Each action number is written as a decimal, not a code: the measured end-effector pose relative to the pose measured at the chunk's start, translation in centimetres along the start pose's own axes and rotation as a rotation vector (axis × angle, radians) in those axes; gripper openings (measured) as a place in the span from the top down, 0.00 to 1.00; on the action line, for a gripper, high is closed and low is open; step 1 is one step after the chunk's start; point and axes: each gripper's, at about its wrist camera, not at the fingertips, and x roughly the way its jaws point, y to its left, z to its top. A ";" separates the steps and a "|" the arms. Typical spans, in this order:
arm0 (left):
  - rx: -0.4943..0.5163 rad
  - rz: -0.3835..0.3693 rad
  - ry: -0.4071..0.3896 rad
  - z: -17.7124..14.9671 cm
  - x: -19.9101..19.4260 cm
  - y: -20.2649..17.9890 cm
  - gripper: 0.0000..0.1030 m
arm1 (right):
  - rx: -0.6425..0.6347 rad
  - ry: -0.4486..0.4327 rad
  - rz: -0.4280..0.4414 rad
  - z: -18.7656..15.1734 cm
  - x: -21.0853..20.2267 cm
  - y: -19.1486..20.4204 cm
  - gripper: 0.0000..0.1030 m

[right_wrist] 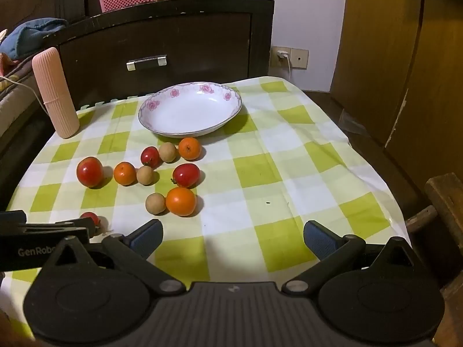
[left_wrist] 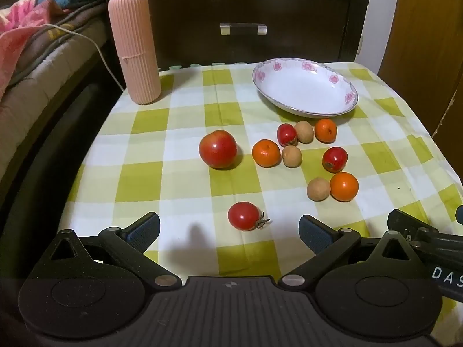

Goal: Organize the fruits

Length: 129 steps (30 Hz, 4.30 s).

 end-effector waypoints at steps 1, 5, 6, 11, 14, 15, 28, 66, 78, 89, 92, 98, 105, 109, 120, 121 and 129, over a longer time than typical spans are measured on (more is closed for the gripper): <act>0.003 -0.002 0.002 0.0 0.1 0.0 0.00 | 0.001 -0.001 -0.001 0.0 0.0 0.0 0.01; 0.011 -0.003 -0.001 -0.2 0.2 -0.1 0.00 | 0.007 0.002 -0.005 0.0 0.1 -0.2 0.01; 0.012 -0.004 0.000 -0.2 0.2 -0.1 0.00 | 0.008 0.001 -0.007 0.0 0.1 -0.2 0.01; 0.009 -0.011 0.005 -0.3 0.3 0.0 0.00 | 0.007 0.005 -0.017 0.0 0.3 -0.2 0.01; 0.009 -0.015 0.007 -0.3 0.3 0.0 0.01 | 0.003 0.005 -0.027 -0.1 0.3 -0.3 0.01; 0.008 -0.015 0.008 -0.3 0.3 -0.1 0.01 | 0.005 0.006 -0.027 -0.1 0.3 -0.3 0.01; 0.008 -0.018 0.021 -0.3 0.4 -0.2 0.02 | 0.005 0.012 -0.030 -0.1 0.5 -0.2 0.01; 0.010 -0.018 0.031 -0.7 0.6 -0.2 0.04 | 0.007 0.025 -0.028 -0.4 0.8 -0.1 0.01; 0.009 -0.018 0.038 -0.7 0.7 -0.2 0.05 | 0.008 0.028 -0.027 -0.5 0.9 0.0 0.01; 0.008 -0.017 0.055 -0.4 1.0 0.0 0.05 | 0.007 0.047 -0.022 -0.4 1.3 0.3 0.01; 0.008 -0.020 0.056 -0.3 0.9 0.1 0.06 | 0.001 0.053 -0.015 -0.2 1.4 0.3 0.01; 0.002 -0.028 0.045 -0.3 0.9 0.5 0.06 | -0.030 0.055 0.020 0.1 1.7 0.5 0.02; 0.019 -0.045 0.025 -0.1 1.4 0.7 0.07 | -0.080 0.063 0.070 0.9 2.4 0.9 0.12; 0.034 -0.032 0.036 0.1 2.1 0.7 0.09 | -0.112 0.077 0.109 1.5 3.1 1.1 0.23; 0.062 -0.016 0.066 0.0 4.4 0.0 0.23 | -0.158 0.089 0.237 2.6 4.9 0.9 0.24; 0.059 -0.016 0.068 0.0 4.5 0.0 0.24 | -0.161 0.092 0.249 2.6 5.1 0.9 0.25; 0.059 -0.027 0.064 0.3 5.0 -0.2 0.28 | -0.196 0.112 0.286 3.1 6.9 1.5 0.38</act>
